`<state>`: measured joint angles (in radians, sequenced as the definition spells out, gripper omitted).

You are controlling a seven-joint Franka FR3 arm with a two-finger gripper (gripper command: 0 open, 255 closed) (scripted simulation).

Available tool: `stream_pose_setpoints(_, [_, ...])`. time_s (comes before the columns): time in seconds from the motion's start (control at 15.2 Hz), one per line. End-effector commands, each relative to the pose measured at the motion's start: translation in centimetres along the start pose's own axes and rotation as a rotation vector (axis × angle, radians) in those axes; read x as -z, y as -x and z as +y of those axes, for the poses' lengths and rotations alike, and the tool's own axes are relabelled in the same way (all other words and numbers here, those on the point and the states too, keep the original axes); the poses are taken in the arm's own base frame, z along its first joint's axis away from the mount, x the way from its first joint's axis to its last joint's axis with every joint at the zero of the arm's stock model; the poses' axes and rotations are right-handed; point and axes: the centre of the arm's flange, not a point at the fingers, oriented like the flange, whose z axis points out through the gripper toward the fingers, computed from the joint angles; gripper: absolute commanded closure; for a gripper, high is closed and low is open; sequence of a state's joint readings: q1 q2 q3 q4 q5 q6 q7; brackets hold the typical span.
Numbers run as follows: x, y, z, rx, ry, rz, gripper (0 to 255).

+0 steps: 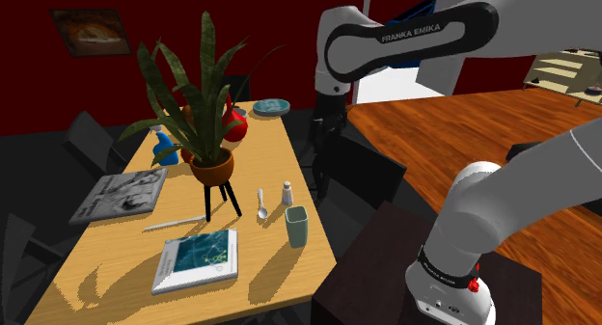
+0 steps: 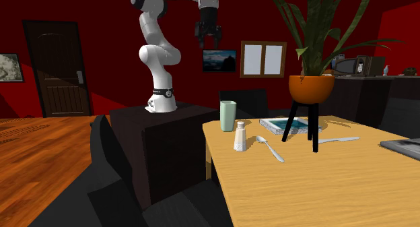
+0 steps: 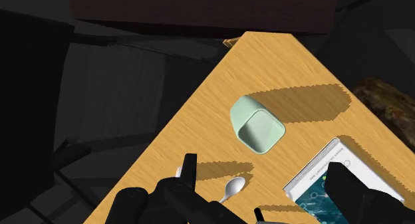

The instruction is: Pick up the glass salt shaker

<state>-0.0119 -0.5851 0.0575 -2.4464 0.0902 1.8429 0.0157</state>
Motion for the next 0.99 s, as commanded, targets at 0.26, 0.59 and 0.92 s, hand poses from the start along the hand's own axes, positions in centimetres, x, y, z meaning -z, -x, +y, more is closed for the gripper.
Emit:
stream_pose_setpoints(0.26, [-5.7,-5.1,1.7,-0.029,-0.01,0.003,0])
stream_pose_setpoints(0.59, [-10.6,-9.3,3.2,-0.053,-0.019,0.004,0])
stream_pose_setpoints(0.92, [-15.4,-13.5,4.7,-0.076,-0.027,0.005,0])
